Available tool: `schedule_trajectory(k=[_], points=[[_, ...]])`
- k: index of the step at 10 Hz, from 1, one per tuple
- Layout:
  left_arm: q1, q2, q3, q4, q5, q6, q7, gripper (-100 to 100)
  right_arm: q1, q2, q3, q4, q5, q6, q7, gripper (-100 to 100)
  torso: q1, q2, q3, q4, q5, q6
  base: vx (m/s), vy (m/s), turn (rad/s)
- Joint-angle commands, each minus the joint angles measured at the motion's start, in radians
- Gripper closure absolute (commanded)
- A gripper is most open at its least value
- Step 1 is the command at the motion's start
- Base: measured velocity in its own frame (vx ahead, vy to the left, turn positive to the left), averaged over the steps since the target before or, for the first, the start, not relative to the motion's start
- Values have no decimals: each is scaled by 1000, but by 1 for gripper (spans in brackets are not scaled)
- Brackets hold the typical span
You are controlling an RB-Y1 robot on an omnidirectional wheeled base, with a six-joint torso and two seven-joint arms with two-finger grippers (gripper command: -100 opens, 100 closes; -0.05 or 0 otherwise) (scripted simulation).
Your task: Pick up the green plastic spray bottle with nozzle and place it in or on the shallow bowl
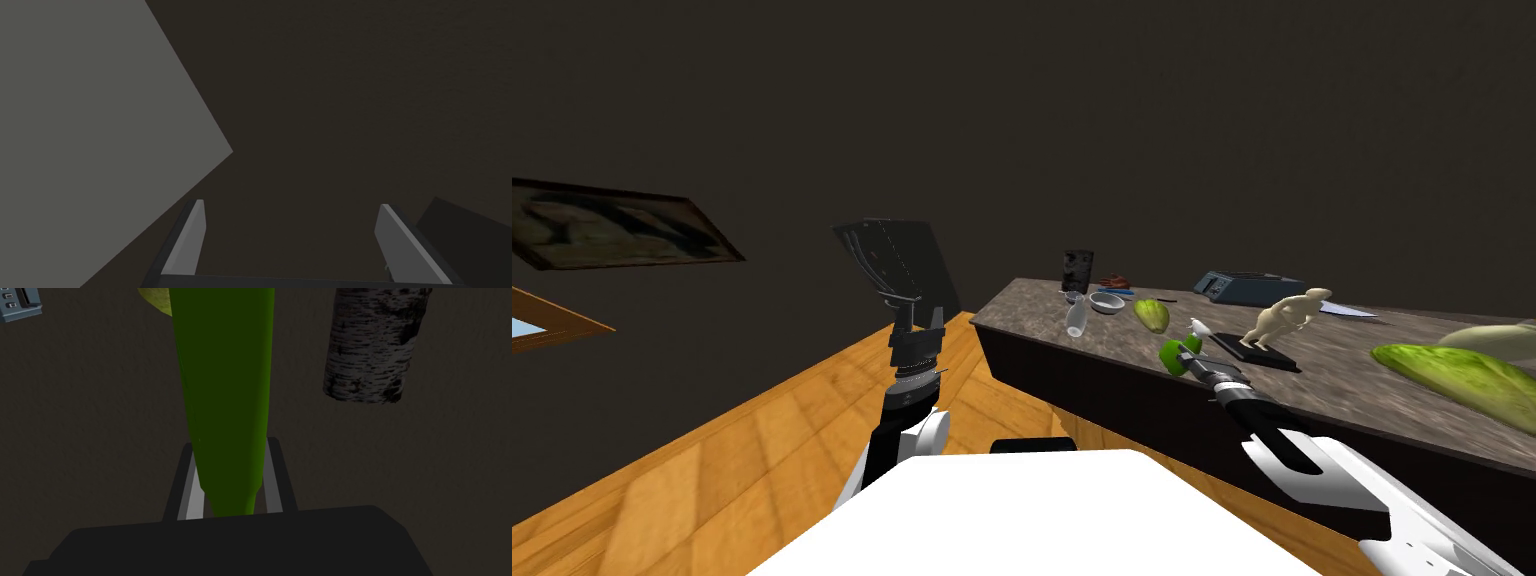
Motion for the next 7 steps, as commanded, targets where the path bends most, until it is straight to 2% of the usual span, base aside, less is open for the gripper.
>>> schedule_trajectory(k=[1, 4, 7], points=[[0, 0, 0, 0, 0, 0, 0, 0, -13, -36, -2, 5, 6, 35, -19, 100, 0, 0, 0, 0, 0, 0, -197, 67, 77], [0, 0, 0, 0, 0, 0, 0, 0, -29, -91, -10, 9, 15, 89, -48, 100, -4, -2, -1, 0, 0, 1, -170, 47, 109], [0, 0, 0, 0, 0, 0, 0, 0, -48, -145, -20, 17, 22, 145, -75, 100, -3, -6, -3, -1, 1, 0, -116, 61, 113]])
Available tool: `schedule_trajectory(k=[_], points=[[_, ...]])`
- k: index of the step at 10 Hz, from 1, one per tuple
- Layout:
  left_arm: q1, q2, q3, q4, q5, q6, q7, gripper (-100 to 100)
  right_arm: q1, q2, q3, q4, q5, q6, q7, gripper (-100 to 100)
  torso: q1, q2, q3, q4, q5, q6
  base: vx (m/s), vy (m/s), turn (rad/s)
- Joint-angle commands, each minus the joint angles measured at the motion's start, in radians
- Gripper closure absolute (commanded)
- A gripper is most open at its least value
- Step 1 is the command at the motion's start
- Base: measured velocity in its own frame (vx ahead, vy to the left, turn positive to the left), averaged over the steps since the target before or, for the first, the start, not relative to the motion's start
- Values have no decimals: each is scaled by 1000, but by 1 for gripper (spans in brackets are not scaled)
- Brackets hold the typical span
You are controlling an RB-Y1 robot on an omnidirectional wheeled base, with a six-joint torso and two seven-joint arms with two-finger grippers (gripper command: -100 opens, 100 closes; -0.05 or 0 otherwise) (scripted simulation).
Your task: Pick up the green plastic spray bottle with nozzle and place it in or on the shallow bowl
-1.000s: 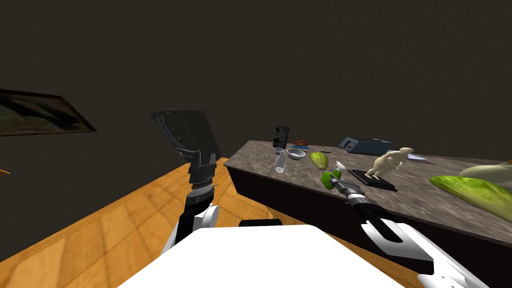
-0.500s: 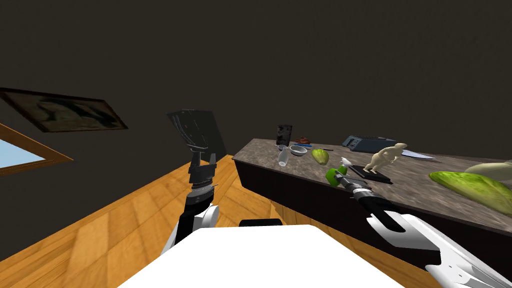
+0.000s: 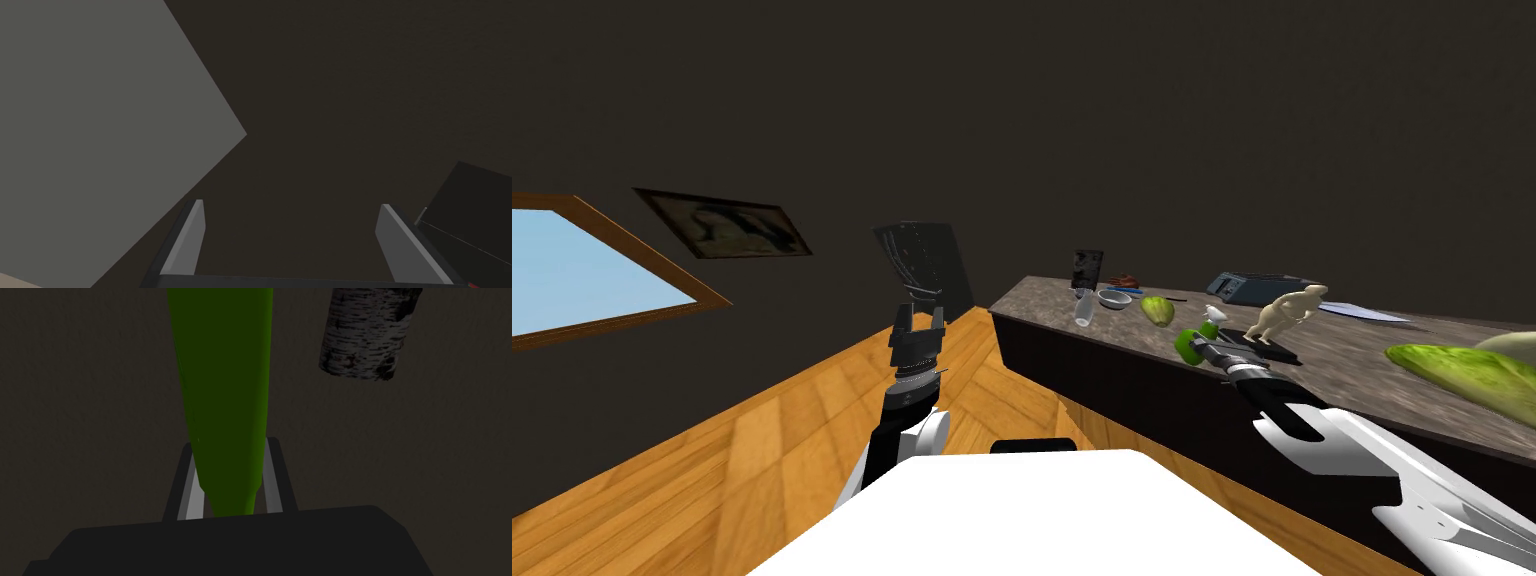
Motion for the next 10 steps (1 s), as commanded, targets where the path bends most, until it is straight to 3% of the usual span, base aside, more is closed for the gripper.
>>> schedule_trajectory(k=[1, 5, 10], points=[[0, 0, 0, 0, 0, 0, 0, 0, -11, -26, -6, 3, 4, 34, -14, 100, 0, 0, 0, 0, 0, 0, -98, 46, 126], [0, 0, 0, 0, 0, 0, 0, 0, -52, -97, -25, 32, 8, 124, -46, 100, -4, -6, -3, -1, -1, -1, -41, -1, 194], [0, 0, 0, 0, 0, 0, 0, 0, -97, -136, -39, 78, 2, 203, -64, 100, -11, -16, -9, -3, -3, -3, 74, -68, 210]])
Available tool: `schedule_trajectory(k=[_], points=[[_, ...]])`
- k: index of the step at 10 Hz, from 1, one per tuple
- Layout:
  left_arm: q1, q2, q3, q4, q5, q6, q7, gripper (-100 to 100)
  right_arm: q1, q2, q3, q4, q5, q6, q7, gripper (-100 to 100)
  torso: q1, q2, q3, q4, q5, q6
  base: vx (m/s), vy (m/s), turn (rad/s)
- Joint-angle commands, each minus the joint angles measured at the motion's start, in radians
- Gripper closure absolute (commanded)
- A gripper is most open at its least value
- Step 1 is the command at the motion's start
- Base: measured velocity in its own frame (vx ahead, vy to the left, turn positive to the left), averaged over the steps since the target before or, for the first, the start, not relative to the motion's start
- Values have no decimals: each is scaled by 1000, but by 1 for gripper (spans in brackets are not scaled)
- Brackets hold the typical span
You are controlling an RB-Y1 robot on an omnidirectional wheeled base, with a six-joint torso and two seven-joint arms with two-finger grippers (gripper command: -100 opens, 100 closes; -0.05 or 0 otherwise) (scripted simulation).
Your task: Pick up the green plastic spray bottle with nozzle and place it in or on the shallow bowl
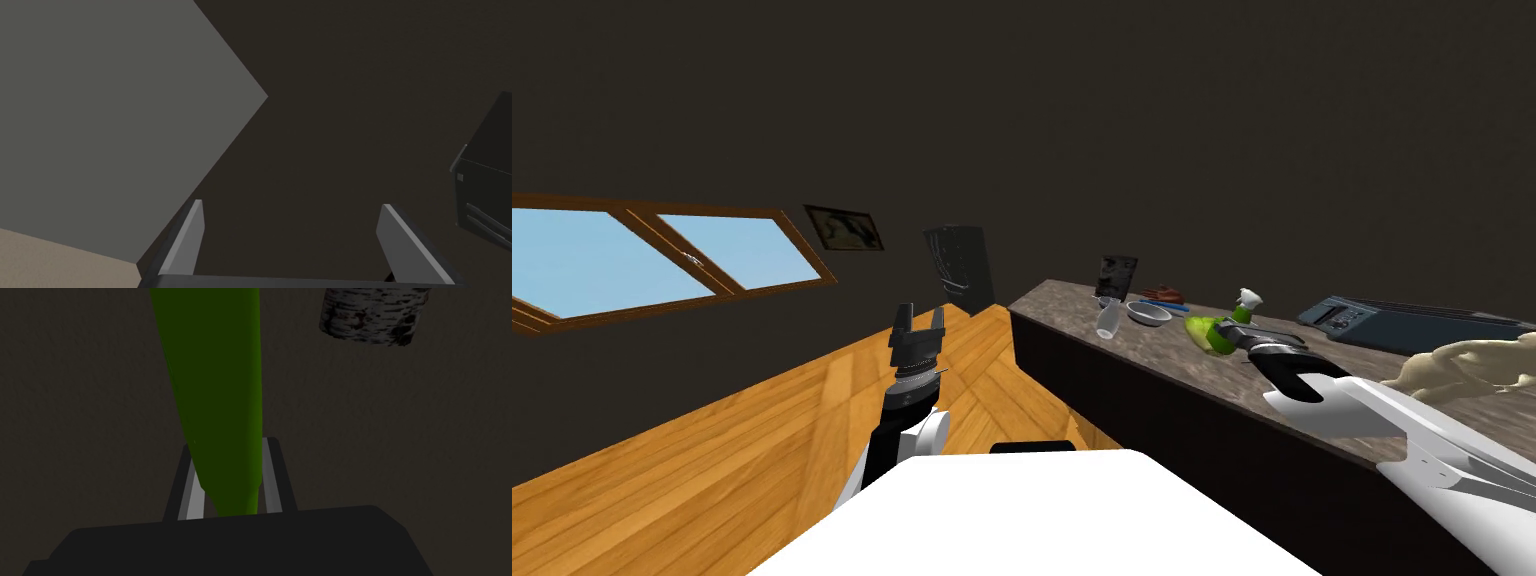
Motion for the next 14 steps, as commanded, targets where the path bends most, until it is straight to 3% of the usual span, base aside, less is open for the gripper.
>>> schedule_trajectory(k=[1, 8, 10, 11, 14], points=[[0, 0, 0, 0, 0, 0, 0, 0, -23, -9, -4, 29, -5, 41, -6, 100, 0, 0, 0, 0, 0, 0, 160, -127, 354], [0, 0, 0, 0, 0, 0, 0, 0, -80, -8, -9, 121, -28, 131, -13, 100, -6, -7, -4, -1, -3, -1, 158, -167, 228], [0, 0, 0, 0, 0, 0, 0, 0, -82, -8, -10, 123, -26, 129, -13, 100, -5, -5, -3, -1, -4, 0, 91, -111, 105], [0, 0, 0, 0, 0, 0, 0, 0, -83, -8, -10, 124, -27, 131, -13, -100, 1, 0, 0, 0, -3, 1, 14, -15, 2], [0, 0, 0, 0, 0, 0, 0, 0, -83, -8, -10, 124, -27, 131, -13, -100, 7, 7, 4, 2, -1, 2, 2, -2, 1]])
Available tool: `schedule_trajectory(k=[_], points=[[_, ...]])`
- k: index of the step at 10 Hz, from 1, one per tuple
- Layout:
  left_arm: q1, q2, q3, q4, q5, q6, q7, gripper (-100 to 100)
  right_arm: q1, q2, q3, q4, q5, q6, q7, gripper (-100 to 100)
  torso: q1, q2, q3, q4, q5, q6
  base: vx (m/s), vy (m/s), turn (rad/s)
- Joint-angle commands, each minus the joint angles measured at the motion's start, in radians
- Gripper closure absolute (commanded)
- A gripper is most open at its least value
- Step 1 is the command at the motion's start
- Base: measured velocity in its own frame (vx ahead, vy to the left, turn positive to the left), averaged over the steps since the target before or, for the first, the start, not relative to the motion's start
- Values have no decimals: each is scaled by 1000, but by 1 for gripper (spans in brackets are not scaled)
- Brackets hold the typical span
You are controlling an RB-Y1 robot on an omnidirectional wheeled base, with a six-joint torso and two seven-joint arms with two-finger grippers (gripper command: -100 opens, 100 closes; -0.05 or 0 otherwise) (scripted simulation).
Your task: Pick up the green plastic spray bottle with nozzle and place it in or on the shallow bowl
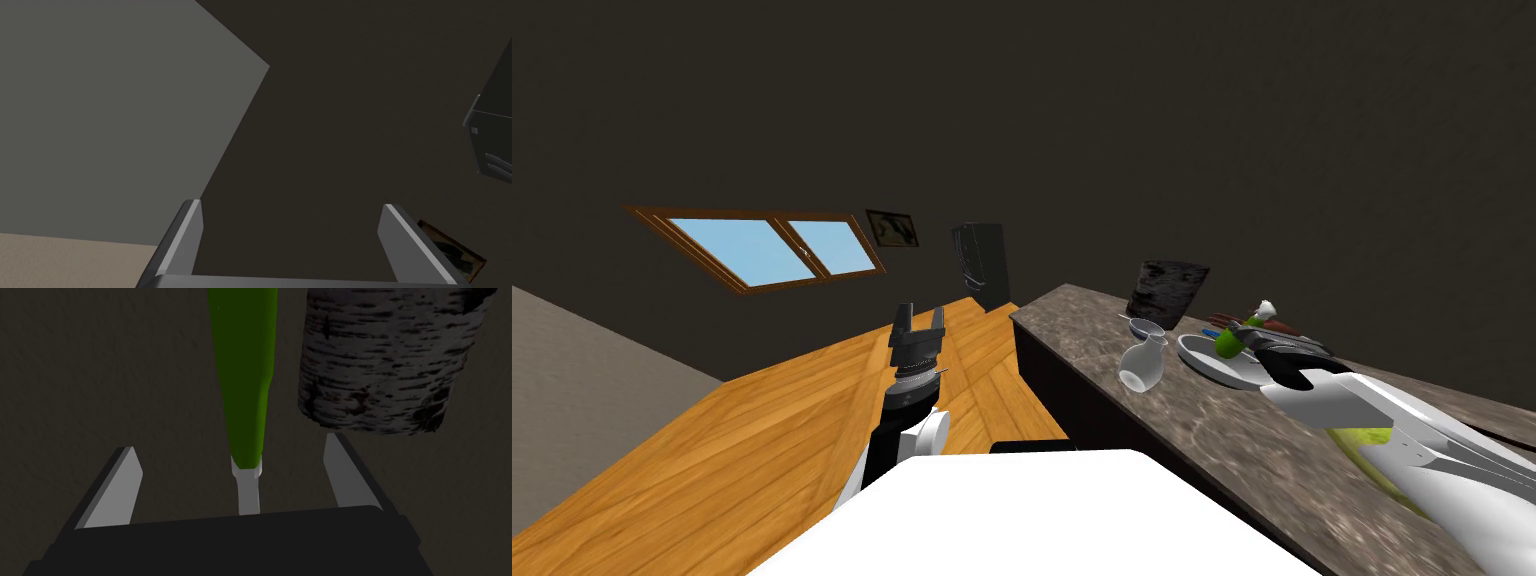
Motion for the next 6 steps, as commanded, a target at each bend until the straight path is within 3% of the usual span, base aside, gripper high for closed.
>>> schedule_trajectory(k=[1, 2, 3, 6], points=[[0, 0, 0, 0, 0, 0, 0, 0, 0, 0, 0, 0, 0, 0, 0, -100, 0, 0, 0, 0, 0, 0, 0, 0, 0], [0, 0, 0, 0, 0, 0, 0, 0, 0, 0, 0, 0, 0, 0, 0, 0, 0, 0, 0, 0, 0, 0, 0, 0, 0], [0, 0, 0, 0, 0, 0, 0, 0, 8, -38, 5, -2, -35, 23, -2, -100, 0, 0, 0, 0, 0, 0, -27, 9, 65], [0, 0, 0, 0, 0, 0, 0, 0, 21, -95, 12, -5, -88, 57, -6, -100, 1, 3, 2, 1, 0, 0, -48, 12, 54]])
